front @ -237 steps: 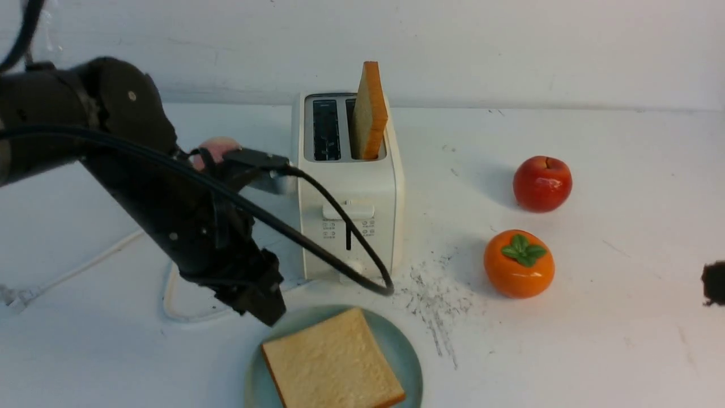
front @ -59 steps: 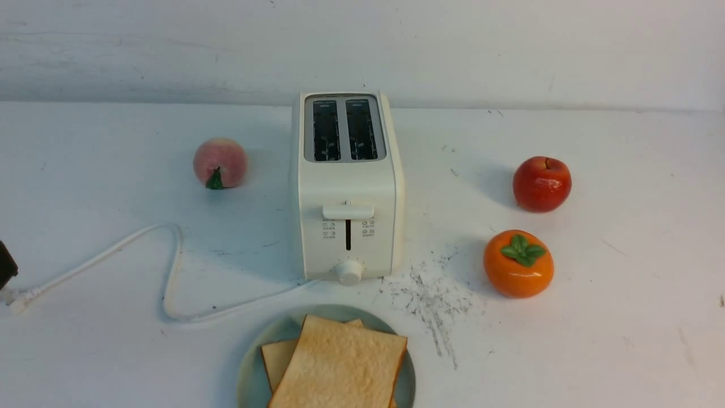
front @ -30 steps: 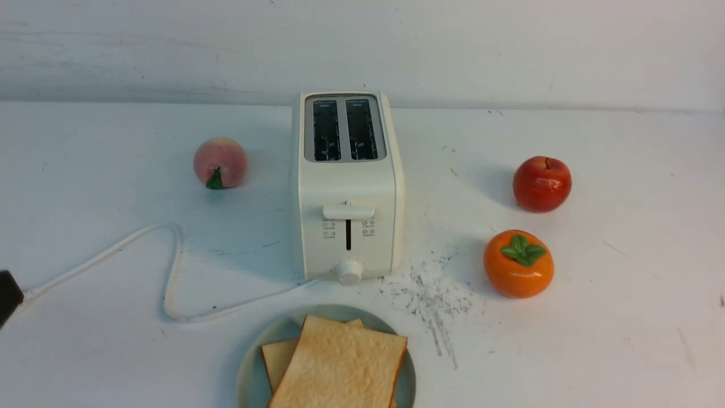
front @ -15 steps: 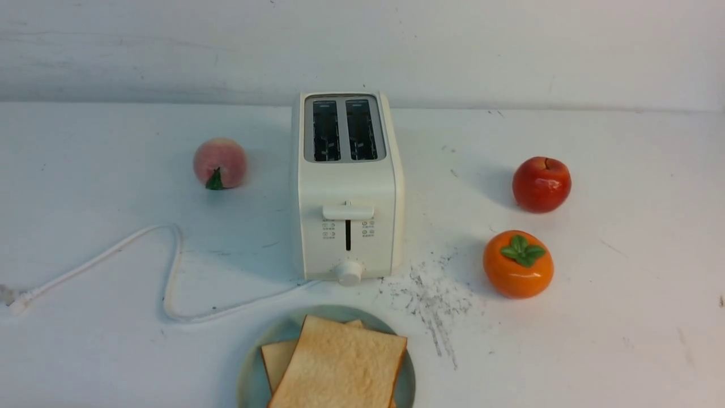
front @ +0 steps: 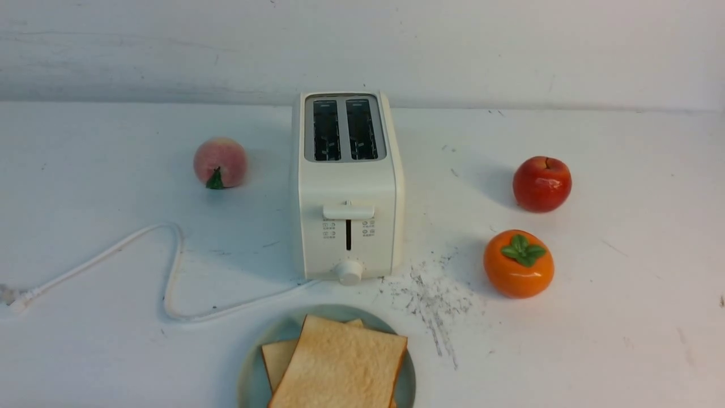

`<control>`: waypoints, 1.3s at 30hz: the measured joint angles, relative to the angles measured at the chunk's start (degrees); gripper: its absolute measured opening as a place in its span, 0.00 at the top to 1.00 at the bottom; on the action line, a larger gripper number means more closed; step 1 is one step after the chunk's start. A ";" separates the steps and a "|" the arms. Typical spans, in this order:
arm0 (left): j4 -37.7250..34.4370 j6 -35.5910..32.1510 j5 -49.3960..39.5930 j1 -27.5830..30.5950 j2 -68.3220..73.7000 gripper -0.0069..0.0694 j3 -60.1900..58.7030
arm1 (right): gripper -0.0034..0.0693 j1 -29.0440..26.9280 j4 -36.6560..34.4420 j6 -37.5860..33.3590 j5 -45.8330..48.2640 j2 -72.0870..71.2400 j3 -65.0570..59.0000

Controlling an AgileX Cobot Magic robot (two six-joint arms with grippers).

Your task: Take toasted bread from bread machine on white table place on plate.

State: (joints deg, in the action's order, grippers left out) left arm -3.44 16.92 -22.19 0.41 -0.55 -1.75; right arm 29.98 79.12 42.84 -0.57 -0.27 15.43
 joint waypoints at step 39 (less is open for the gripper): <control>-0.06 -0.05 -0.02 0.00 0.00 0.83 0.00 | 0.79 0.00 -77.78 -37.03 18.10 0.06 -0.11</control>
State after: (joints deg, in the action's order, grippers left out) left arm -3.49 16.87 -22.20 0.41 -0.55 -1.75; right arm 29.98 1.34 5.80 17.54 -0.22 15.32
